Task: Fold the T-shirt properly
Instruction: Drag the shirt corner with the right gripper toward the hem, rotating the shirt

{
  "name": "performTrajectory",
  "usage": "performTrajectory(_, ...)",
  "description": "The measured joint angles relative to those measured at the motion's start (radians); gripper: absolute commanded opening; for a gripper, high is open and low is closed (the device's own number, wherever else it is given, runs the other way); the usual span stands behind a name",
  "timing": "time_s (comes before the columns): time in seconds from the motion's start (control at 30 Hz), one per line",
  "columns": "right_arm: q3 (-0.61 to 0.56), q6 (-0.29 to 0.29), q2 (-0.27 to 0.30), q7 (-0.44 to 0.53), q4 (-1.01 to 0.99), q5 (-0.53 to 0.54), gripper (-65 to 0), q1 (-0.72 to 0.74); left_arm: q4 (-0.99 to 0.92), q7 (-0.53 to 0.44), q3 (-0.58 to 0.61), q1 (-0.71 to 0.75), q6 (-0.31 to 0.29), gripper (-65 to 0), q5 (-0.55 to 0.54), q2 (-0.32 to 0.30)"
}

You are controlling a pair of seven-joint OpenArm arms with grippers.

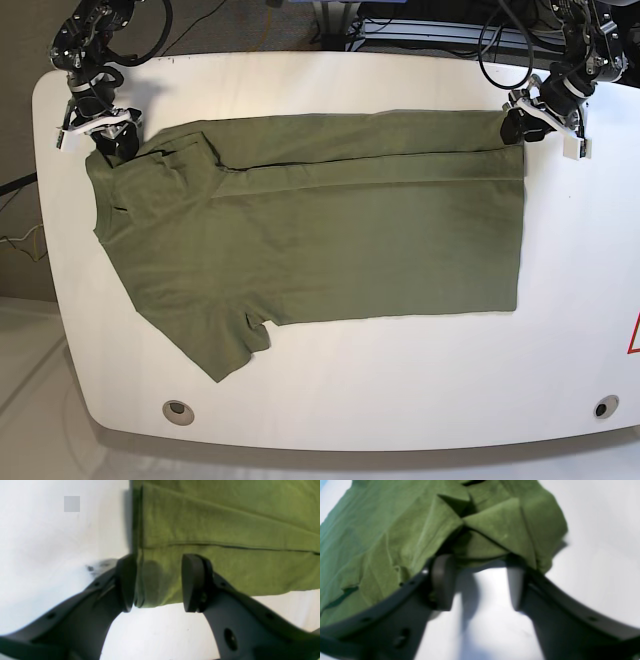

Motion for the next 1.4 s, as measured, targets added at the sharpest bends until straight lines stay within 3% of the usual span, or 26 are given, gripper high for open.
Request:
performTrajectory(0.23,0.009,-0.015,0.008,-0.019,0.037,-0.05,-31.5,0.005,0.0,0.0,0.001,-0.004,0.0,-37.3,0.001,0.0)
performTrajectory(0.5,0.005,-0.021,0.003,-0.081,0.046,-0.225,-58.5,0.149,0.0,0.005,0.006,-0.006,0.0,-38.0,0.008,-0.001)
performTrajectory(0.63,-0.013,-0.005,0.019,-0.057,0.02,-0.22,-51.3,0.208,-0.001,0.007,0.005,-0.01,0.0,-37.9,0.008,0.0)
performTrajectory(0.7,-0.016,-0.007,0.028,-0.052,-0.011,-0.227,-39.6,0.224,-0.002,0.011,0.005,-0.01,0.0,-37.9,0.008,0.0)
performTrajectory(0.8,0.002,-0.004,0.046,-0.047,-0.126,-0.277,-33.7,0.263,-0.003,0.016,0.005,-0.008,0.004,-37.9,0.008,-0.001)
performTrajectory(0.83,0.016,0.026,0.052,-0.004,-0.166,-0.263,-32.2,0.275,-0.004,0.016,0.006,-0.008,0.004,-38.0,0.008,-0.001)
performTrajectory(0.87,0.021,0.0,0.063,0.011,-0.198,-0.232,-31.5,0.285,-0.004,0.016,0.006,-0.008,0.004,-37.9,0.008,-0.001)
performTrajectory(1.03,0.01,-0.008,0.085,0.038,-0.251,-0.23,-31.2,0.307,-0.004,0.02,0.006,-0.003,0.003,-37.7,0.007,0.002)
performTrajectory(1.23,0.006,0.018,0.068,0.13,-0.301,-0.09,-30.3,0.266,-0.002,0.024,0.003,0.0,0.006,-37.6,0.009,0.002)
performTrajectory(1.4,0.006,0.026,0.06,0.137,-0.296,-0.069,-29.8,0.245,0.0,0.023,0.003,0.0,0.005,-37.4,0.008,0.003)
